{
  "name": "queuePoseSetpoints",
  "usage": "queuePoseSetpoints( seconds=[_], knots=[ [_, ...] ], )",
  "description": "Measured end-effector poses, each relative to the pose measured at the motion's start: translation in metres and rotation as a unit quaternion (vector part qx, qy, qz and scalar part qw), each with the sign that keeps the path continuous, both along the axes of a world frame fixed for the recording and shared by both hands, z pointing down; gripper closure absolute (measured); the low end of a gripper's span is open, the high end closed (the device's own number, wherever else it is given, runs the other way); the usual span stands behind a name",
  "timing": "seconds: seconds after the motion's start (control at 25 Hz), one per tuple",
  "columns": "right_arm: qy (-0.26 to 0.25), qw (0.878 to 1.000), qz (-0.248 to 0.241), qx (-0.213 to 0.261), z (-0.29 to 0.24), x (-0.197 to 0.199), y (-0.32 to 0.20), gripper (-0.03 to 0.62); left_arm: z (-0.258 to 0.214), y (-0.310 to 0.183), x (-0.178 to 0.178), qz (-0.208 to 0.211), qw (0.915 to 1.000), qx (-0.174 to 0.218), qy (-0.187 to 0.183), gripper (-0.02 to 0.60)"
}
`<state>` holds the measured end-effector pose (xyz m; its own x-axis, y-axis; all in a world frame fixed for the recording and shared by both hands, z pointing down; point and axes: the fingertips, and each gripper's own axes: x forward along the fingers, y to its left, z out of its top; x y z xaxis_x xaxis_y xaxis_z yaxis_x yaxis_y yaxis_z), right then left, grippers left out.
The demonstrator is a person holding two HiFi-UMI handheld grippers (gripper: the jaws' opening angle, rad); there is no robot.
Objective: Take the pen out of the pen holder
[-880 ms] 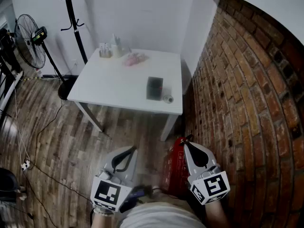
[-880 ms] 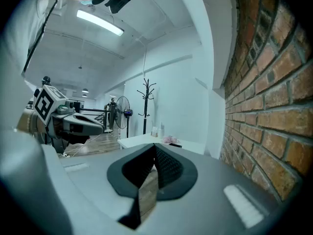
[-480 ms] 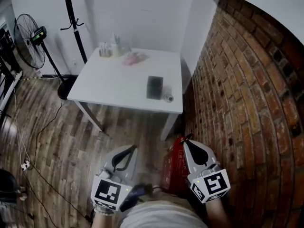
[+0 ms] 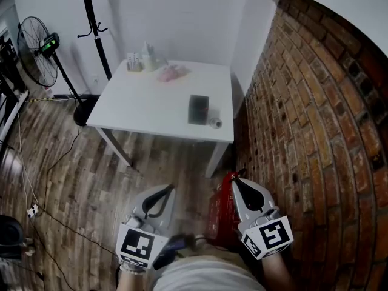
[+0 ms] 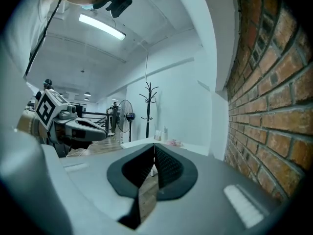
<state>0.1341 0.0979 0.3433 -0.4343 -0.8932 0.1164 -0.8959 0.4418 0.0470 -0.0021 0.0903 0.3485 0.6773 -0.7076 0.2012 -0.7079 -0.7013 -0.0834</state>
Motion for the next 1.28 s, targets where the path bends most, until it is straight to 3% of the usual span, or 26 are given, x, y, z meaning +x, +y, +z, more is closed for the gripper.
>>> queuePoseSetpoints(
  seconds=[0.2,0.32,0.64,1.28],
  knots=[
    [-0.013,1.0,0.006,-0.008,0.0,-0.003,0.002,0.576,-0.001,0.003,-0.003,-0.001,0.9999,-0.013,0.007,0.584],
    [-0.016,1.0,0.005,-0.012,0.0,-0.006,0.003,0.502,-0.002,0.005,-0.004,-0.001,0.9997,-0.02,0.01,0.586],
    [-0.018,1.0,0.02,-0.008,0.001,-0.01,0.008,0.502,-0.003,0.007,-0.013,0.011,0.9999,0.0,0.004,0.586],
    [-0.014,0.999,0.037,-0.003,0.005,-0.032,0.032,0.502,0.004,0.031,-0.047,0.004,0.9998,-0.017,0.014,0.586]
  ],
)
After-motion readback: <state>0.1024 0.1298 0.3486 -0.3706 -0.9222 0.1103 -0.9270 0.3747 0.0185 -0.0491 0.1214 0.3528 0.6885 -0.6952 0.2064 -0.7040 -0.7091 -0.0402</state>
